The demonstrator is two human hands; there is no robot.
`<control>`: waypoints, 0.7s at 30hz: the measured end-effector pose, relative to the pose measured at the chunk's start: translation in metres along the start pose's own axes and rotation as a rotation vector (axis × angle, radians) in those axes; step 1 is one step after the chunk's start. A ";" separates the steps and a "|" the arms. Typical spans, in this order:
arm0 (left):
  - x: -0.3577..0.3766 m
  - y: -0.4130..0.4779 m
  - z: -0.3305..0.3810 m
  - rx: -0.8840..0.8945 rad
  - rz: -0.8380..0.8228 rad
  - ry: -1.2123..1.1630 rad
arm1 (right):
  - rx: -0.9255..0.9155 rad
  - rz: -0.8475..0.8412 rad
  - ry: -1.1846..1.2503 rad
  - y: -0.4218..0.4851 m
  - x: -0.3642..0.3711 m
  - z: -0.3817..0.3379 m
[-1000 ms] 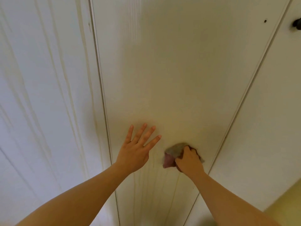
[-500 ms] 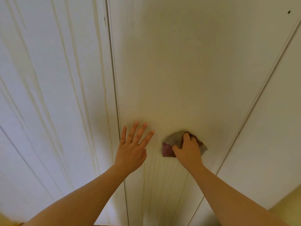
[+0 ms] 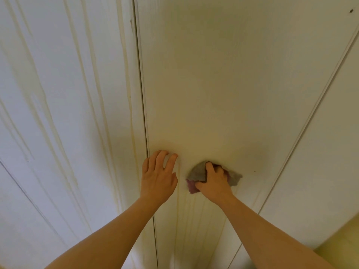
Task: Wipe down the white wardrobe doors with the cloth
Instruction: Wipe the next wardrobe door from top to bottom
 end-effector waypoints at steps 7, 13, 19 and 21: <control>0.010 -0.006 -0.008 -0.057 -0.083 0.047 | -0.042 0.049 0.042 -0.005 0.005 -0.014; 0.018 -0.013 -0.025 -0.020 -0.117 0.099 | -0.180 0.162 0.025 -0.003 0.000 -0.044; 0.023 -0.014 -0.027 0.006 -0.107 0.124 | -0.151 0.047 -0.020 -0.002 0.025 -0.038; 0.024 -0.015 -0.029 0.025 -0.100 0.134 | -0.203 0.099 -0.035 -0.001 0.023 -0.053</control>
Point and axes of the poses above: each hand's wrist, its own y-axis towards the middle knuckle, its own x-axis out of the palm, z = x × y, the point moved 7 cm from there along y, towards the middle knuckle, and after that the axes turned 8 degrees about -z, right-handed, at the moved point
